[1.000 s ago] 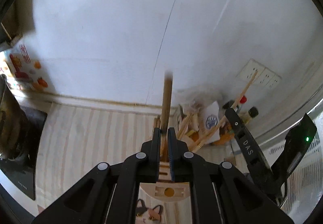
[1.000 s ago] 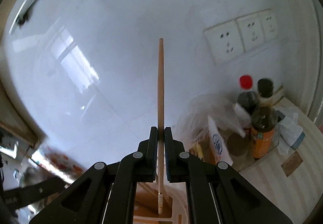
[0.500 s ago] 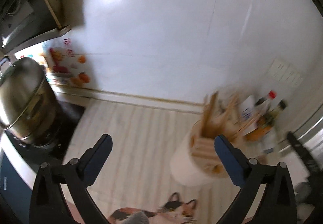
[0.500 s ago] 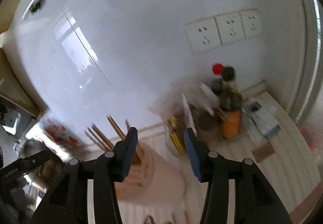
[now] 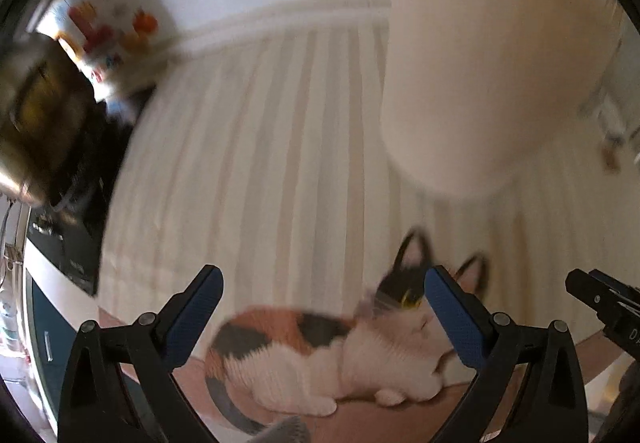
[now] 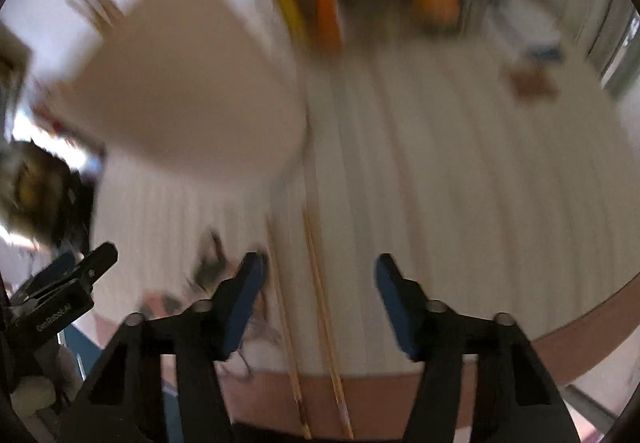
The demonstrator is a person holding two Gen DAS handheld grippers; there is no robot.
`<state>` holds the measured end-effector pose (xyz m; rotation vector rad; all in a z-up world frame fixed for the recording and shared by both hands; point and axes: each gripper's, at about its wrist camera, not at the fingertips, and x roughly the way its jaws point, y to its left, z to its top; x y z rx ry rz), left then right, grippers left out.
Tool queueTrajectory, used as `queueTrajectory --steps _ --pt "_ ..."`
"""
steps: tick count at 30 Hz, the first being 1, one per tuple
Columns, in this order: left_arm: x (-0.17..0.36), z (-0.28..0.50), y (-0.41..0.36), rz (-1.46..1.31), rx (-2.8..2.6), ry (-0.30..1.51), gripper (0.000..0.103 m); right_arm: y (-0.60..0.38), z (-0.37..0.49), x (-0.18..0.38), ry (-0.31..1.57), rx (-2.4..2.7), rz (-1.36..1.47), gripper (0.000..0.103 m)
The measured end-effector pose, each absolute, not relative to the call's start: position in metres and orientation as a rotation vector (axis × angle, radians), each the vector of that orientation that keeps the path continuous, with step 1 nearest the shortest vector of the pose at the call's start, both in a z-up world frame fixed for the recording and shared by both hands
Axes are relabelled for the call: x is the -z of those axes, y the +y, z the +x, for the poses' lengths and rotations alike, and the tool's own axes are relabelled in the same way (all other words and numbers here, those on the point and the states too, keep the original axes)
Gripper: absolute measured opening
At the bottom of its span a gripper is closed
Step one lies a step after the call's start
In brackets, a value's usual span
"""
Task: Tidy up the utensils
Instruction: 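Lower the left tool to the chopstick row and grasp one while the right tool grasps another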
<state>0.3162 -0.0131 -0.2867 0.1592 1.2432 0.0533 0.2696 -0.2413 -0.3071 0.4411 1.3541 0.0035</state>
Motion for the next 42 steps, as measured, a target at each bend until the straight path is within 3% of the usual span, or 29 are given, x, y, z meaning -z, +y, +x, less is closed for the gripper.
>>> queueTrajectory --steps 11,14,16,18,29,33,38,40,42 --pt "0.346 0.296 -0.012 0.22 -0.095 1.371 0.103 -0.19 0.254 0.363 1.507 -0.015 0.135 0.044" --pt "0.346 0.296 -0.016 0.218 -0.09 1.373 0.103 -0.18 0.25 0.363 1.494 -0.01 0.03 0.033" --pt "0.343 0.295 -0.023 0.222 -0.067 1.37 0.102 -0.179 0.248 0.362 1.485 -0.008 0.007 0.017" --pt "0.339 0.294 -0.035 0.227 -0.034 1.358 0.102 -0.185 0.245 0.362 1.487 0.017 -0.007 0.009" --pt "0.34 0.29 -0.121 0.247 0.216 1.386 0.099 -0.273 0.209 0.362 1.512 0.159 0.068 0.009" --pt "0.347 0.29 -0.143 0.244 0.267 1.423 0.077 -0.29 0.199 0.364 1.51 0.186 0.117 0.009" --pt "0.357 0.293 -0.155 0.252 0.281 1.446 0.061 -0.304 0.185 0.367 1.504 0.205 0.155 0.009" --pt "0.354 0.292 -0.16 0.261 0.293 1.431 0.046 -0.306 0.179 0.368 1.503 0.208 0.151 0.009" --pt "0.35 0.291 -0.16 0.265 0.298 1.419 0.02 -0.307 0.188 0.371 1.506 0.207 0.145 0.009"
